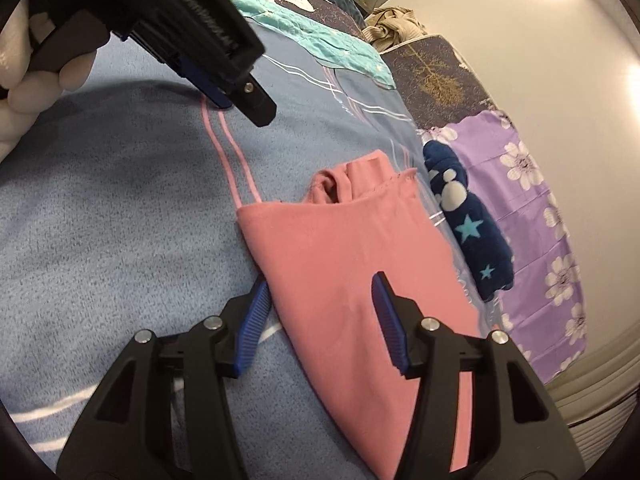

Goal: Fold small clothes

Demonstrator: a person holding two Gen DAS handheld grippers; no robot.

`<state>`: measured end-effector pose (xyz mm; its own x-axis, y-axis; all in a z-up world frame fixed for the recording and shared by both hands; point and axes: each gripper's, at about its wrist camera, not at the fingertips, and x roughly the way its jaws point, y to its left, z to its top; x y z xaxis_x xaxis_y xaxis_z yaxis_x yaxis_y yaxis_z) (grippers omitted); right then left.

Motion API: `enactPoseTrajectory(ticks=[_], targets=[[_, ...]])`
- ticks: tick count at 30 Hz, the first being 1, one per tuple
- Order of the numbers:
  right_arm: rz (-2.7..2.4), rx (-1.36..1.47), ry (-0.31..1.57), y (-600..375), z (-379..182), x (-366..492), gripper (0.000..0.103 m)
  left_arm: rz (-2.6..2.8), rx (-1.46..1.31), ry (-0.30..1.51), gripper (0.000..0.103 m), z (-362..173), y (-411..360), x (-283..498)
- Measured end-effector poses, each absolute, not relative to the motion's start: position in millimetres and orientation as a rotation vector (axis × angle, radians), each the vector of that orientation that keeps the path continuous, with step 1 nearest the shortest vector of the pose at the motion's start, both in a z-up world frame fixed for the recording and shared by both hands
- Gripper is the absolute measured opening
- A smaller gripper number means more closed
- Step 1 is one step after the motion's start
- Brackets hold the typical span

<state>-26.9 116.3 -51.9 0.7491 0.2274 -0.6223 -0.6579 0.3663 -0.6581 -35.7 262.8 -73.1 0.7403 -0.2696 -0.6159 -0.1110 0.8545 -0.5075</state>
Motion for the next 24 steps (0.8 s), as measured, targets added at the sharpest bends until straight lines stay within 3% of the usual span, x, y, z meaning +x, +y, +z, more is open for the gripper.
enactPoseTrajectory(ticks=[13, 15, 17, 19, 24], targets=[[0.566, -1.067, 0.407, 138.9, -57.3, -26.2, 0.052, -0.178, -0.585, 0.754, 0.045, -66.5, 267.6, -6.8], [0.576, -1.080, 0.390, 144.8, -59.4, -25.5, 0.043, -0.230, -0.587, 0.757, 0.045, -58.6, 265.1, 11.6], [0.597, -1.088, 0.425, 149.4, -64.1, -19.8, 0.008, -0.304, -0.591, 0.767, 0.046, -52.3, 261.0, 36.1], [0.612, -1.043, 0.452, 146.5, -61.5, -14.4, 0.006, -0.362, -0.600, 0.794, 0.056, -52.7, 256.3, 58.0], [0.630, -0.933, 0.427, 135.7, -38.3, -12.6, 0.006, -0.313, -0.566, 0.894, 0.056, -71.2, 245.6, 123.8]])
